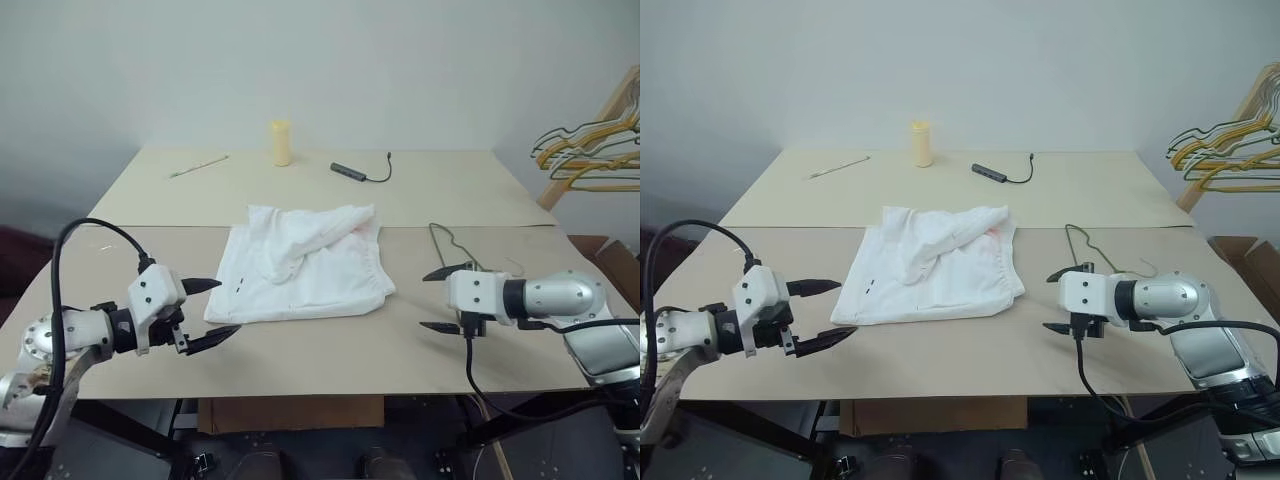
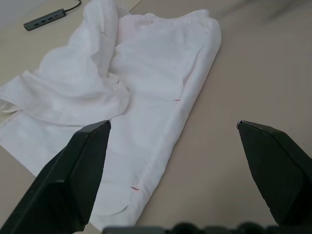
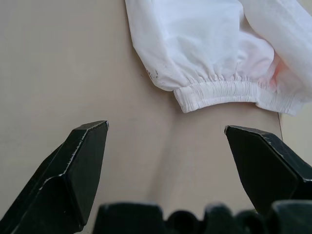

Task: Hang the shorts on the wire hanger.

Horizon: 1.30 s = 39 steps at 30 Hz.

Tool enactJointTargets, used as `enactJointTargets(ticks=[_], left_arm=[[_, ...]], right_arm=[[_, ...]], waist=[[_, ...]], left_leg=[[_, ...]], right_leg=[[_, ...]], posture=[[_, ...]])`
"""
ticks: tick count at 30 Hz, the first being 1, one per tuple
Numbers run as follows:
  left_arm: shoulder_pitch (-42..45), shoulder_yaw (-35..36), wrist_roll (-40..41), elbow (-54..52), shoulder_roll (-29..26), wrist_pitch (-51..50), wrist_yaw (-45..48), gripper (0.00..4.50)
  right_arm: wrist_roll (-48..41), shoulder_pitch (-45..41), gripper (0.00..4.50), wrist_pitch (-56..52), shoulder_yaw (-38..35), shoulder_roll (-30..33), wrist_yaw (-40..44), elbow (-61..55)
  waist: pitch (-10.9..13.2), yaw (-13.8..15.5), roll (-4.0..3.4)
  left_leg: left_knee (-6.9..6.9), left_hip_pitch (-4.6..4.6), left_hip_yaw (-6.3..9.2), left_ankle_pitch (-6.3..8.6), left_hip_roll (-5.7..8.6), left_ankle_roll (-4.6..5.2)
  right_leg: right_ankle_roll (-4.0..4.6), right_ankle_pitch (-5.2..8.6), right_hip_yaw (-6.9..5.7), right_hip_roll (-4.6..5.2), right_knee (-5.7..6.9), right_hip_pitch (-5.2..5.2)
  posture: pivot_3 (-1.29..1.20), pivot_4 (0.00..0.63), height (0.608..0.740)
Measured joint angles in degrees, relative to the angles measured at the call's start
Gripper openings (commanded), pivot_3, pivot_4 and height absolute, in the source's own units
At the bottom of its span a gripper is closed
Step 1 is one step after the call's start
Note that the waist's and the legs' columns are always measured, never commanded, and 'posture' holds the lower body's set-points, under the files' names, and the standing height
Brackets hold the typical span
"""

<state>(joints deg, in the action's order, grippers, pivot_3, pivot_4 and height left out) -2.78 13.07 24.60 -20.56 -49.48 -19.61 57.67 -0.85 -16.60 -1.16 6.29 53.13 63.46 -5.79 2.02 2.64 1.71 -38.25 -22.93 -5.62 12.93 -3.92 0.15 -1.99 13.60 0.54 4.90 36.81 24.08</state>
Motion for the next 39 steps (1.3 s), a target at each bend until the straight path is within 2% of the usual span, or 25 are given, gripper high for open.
enactJointTargets(ticks=[19, 25, 29, 33, 39], left_arm=[[0.29, -0.77, -2.85, 0.29, -0.82, 0.08, -0.54, 4.50], [0.22, -0.76, -3.38, 1.47, -0.92, 0.47, 0.18, 4.50], [0.43, -1.53, -4.26, 2.56, -1.94, 0.59, 1.72, 4.50], [2.62, -3.72, -5.26, 4.83, -2.90, 0.81, 3.30, 4.50], [4.85, -5.43, -6.48, 6.34, -3.15, 1.09, 4.31, 4.50]], right_arm=[[-0.05, -0.16, 4.45, -0.58, 0.03, -1.09, -0.29, 0.34], [-0.16, -4.13, 4.45, -2.47, 0.37, -2.29, -0.03, 2.18], [6.36, -7.82, 4.45, -0.98, 3.90, -3.21, -3.70, 6.18], [13.79, -12.79, 4.45, 8.01, 8.84, -6.41, -8.84, 13.56], [22.32, -19.93, 4.45, 21.54, 16.19, -9.92, -11.82, 23.76]], waist=[[0.00, -0.13, 0.00], [0.00, -0.44, 0.00], [0.00, -0.69, 0.00], [0.01, -1.74, -0.02], [0.01, -3.12, -0.02]], left_leg=[[0.00, 0.00, 0.00, 0.00, 0.00, 0.00], [0.00, -0.01, -0.02, 0.00, -0.01, 0.00], [0.00, 0.01, -0.06, 0.00, -0.01, 0.00], [0.00, -0.04, -0.08, 0.00, -0.01, 0.00], [0.01, -0.08, -0.09, 0.00, -0.01, 0.00]], right_leg=[[0.01, -0.01, 0.00, 0.00, 0.00, 0.00], [0.02, -0.01, 0.00, 0.00, 0.00, 0.03], [0.21, 0.10, 0.01, 0.00, 0.02, 0.05], [0.21, 0.09, 0.01, 0.00, 0.04, 0.08], [0.20, -0.20, 0.02, 0.00, 0.02, 0.08]], posture=[[0.11, 0.000, 0.740], [0.08, 0.000, 0.740], [0.05, 0.000, 0.740], [0.04, 0.000, 0.740], [0.05, 0.000, 0.740]])
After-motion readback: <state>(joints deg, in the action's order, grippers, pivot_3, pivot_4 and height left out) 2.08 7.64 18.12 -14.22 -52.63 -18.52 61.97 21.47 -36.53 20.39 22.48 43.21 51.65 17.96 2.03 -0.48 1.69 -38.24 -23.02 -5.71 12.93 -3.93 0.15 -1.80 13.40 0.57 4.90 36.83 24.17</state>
